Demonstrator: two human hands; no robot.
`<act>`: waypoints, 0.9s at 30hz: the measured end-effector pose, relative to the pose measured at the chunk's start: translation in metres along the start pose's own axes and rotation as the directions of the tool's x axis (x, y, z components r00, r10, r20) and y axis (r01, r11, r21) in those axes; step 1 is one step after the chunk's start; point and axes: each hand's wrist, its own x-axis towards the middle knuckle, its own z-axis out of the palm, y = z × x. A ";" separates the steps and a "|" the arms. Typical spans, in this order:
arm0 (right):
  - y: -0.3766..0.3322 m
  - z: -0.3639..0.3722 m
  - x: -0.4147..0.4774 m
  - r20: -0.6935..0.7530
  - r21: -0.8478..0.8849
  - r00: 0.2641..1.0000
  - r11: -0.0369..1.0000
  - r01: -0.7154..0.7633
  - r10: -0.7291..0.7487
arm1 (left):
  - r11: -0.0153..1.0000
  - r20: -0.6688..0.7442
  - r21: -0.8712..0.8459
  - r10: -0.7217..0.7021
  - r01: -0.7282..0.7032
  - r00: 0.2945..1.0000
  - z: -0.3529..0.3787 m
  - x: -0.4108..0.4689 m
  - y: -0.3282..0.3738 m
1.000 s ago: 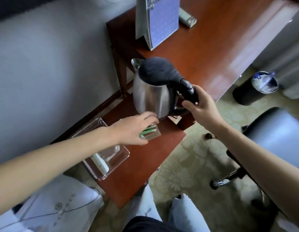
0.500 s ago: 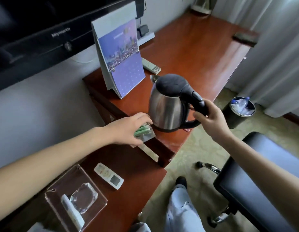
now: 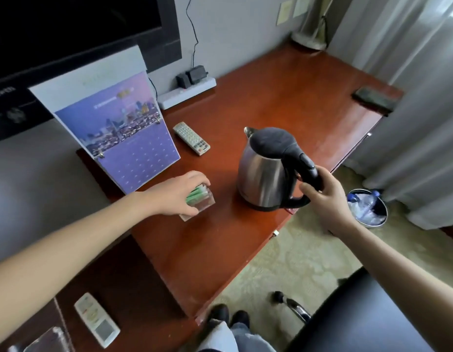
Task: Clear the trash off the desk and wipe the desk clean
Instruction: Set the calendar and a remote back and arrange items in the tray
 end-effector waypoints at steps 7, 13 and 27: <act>0.014 0.006 0.098 0.004 -0.041 0.999 0.998 0.049 -0.049 | 0.996 -0.092 -0.068 -0.069 0.063 0.993 -0.029 0.081 -0.022; 0.020 0.024 0.183 0.006 0.050 0.999 0.998 0.044 -0.045 | 0.976 -0.204 -0.145 -0.191 0.164 0.960 -0.048 0.150 -0.042; 0.030 0.063 0.364 0.219 0.082 0.959 0.983 0.167 -0.181 | 0.898 -0.245 -0.170 -0.437 0.405 0.865 -0.085 0.289 -0.082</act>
